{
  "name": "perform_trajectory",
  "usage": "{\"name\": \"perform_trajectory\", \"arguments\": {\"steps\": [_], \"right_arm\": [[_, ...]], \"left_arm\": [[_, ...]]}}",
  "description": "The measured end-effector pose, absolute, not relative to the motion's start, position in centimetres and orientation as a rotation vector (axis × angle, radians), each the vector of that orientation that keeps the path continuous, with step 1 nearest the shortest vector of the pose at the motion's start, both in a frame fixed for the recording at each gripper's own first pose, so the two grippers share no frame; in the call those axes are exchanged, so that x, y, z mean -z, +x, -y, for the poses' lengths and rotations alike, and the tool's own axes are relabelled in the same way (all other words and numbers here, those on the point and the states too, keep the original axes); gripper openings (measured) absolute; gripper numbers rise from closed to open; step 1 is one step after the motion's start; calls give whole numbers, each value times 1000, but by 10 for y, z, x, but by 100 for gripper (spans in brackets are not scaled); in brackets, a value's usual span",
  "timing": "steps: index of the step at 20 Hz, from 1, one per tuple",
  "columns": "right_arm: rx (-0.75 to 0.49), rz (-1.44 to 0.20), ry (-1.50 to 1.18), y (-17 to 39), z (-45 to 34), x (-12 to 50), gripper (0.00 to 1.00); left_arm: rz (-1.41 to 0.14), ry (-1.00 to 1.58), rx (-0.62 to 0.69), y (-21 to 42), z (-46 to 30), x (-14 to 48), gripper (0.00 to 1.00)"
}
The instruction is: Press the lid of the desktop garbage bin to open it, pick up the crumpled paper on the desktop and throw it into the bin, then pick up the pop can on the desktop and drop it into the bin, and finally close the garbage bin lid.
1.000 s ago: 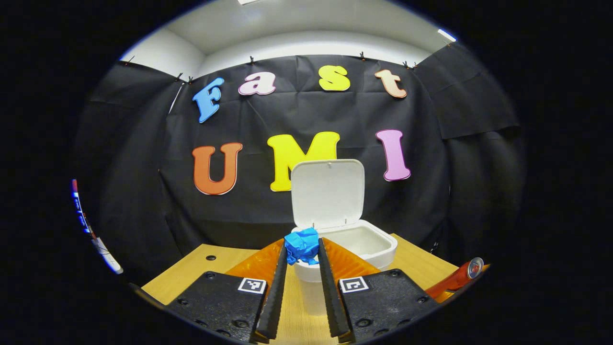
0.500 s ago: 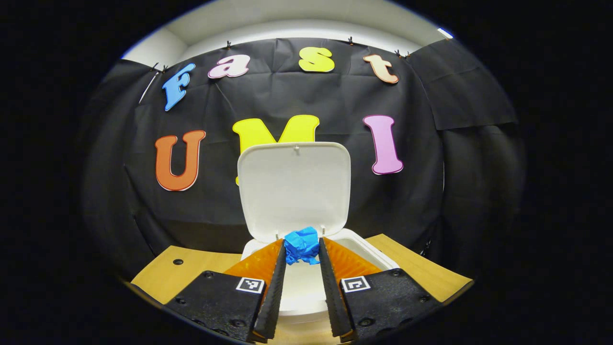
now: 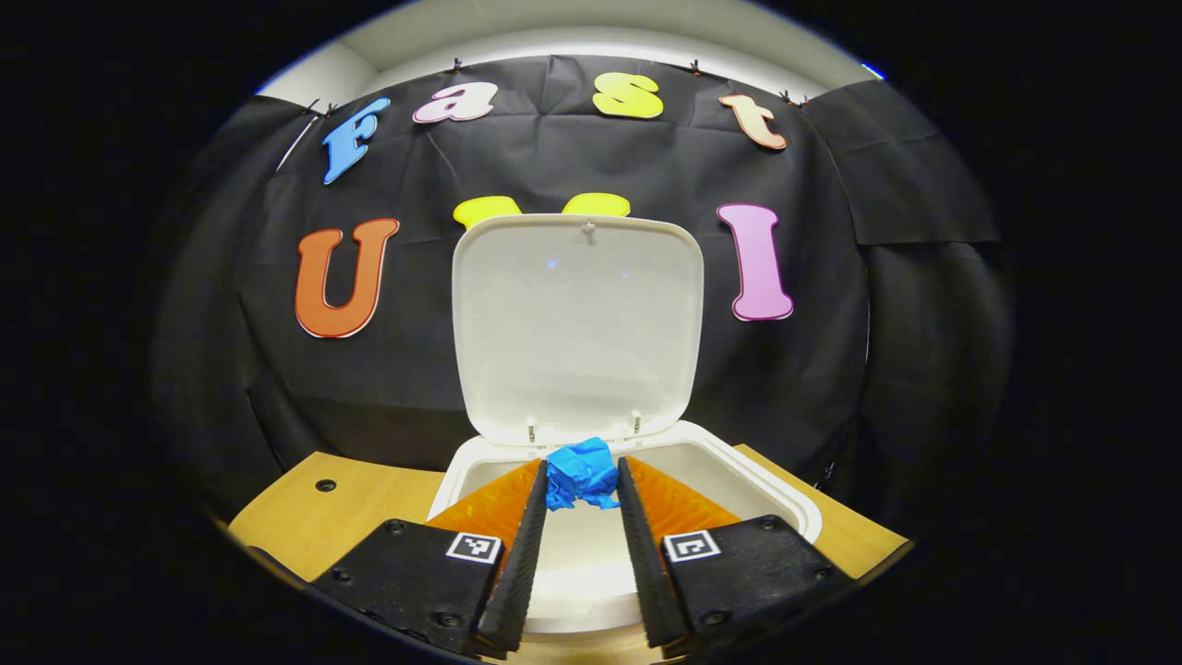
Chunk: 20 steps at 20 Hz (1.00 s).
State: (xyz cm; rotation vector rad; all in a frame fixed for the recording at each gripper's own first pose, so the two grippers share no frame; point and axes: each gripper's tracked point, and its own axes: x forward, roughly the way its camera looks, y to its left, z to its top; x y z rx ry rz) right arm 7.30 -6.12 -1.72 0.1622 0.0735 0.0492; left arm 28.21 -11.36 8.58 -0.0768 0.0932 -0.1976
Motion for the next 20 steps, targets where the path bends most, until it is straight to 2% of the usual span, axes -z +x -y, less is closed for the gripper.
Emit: {"name": "perform_trajectory", "arguments": {"steps": [3, 10, 16, 20], "right_arm": [[-54, -80, 163, 72, 60, 20, 79], [-38, -91, 135, 77, 52, 26, 79], [-35, -78, 88, 75, 40, 26, 78], [-32, -75, 65, 73, 37, 29, 78]], "left_arm": [[-126, -102, 195, 275, 113, -79, 95], [-50, -126, 151, 223, 80, -84, 97], [34, -77, 42, 161, 25, -68, 96], [32, -69, -29, 126, -5, -53, 96]]}}
